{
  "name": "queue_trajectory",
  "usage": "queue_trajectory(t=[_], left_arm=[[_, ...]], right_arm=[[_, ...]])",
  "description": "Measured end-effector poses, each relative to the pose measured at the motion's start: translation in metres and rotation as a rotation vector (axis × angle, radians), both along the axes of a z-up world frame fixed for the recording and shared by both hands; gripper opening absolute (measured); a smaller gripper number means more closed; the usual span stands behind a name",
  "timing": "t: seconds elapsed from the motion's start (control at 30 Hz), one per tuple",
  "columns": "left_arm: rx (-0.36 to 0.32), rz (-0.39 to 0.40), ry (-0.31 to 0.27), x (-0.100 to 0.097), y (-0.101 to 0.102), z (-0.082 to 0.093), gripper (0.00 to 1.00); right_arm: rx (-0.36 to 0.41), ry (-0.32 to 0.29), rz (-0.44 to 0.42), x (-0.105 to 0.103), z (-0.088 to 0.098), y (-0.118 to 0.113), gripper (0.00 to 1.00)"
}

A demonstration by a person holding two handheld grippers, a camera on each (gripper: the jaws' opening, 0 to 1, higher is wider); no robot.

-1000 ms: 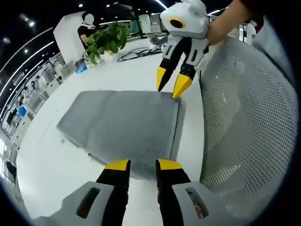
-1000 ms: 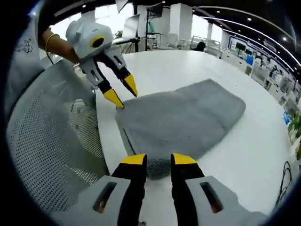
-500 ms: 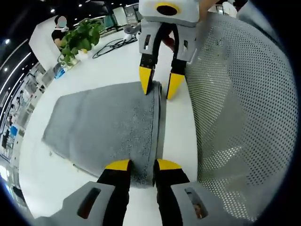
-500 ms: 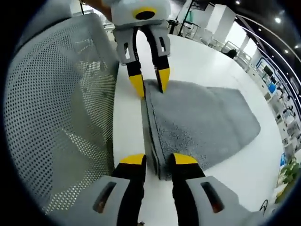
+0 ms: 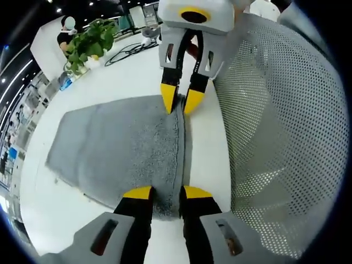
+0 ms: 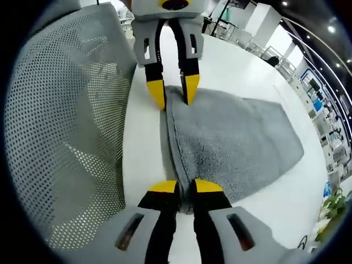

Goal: Fold the towel on the table until its edges align and the towel forms a compact rectangular stack.

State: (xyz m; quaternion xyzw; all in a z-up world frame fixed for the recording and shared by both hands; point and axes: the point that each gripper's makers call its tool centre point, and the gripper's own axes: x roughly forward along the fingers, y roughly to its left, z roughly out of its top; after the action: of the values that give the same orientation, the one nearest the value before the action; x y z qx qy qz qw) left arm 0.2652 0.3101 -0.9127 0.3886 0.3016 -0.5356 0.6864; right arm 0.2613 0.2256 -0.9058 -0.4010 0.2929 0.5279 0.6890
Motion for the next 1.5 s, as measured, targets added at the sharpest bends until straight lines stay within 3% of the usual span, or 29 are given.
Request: queue_trajectory(t=[0.3, 0.33, 0.43, 0.57, 0.8, 1.13, 1.5], left_arm=[[0.062, -0.043, 0.001, 0.002, -0.002, -0.002, 0.15], [0.076, -0.066, -0.048, 0.008, -0.002, -0.002, 0.13], [0.081, -0.056, -0.022, 0.007, -0.002, -0.002, 0.11], [0.081, -0.049, -0.028, 0.01, -0.003, -0.003, 0.09], [0.062, -0.013, -0.029, 0.007, -0.002, 0.0, 0.08], [0.03, 0.02, -0.011, 0.007, 0.002, 0.011, 0.08], [-0.027, 0.057, -0.027, 0.017, 0.002, 0.039, 0.07]], right_arm=[[0.034, 0.049, -0.048, -0.003, 0.002, -0.006, 0.06], [0.04, 0.052, -0.053, -0.002, 0.001, -0.006, 0.06], [0.058, 0.069, -0.077, -0.002, 0.001, -0.008, 0.06], [0.068, 0.087, -0.096, 0.001, -0.003, -0.009, 0.05], [0.088, 0.147, -0.139, 0.003, -0.003, -0.008, 0.03], [0.058, 0.141, -0.097, 0.004, -0.003, -0.005, 0.02], [0.062, 0.129, -0.059, 0.009, 0.019, -0.003, 0.02]])
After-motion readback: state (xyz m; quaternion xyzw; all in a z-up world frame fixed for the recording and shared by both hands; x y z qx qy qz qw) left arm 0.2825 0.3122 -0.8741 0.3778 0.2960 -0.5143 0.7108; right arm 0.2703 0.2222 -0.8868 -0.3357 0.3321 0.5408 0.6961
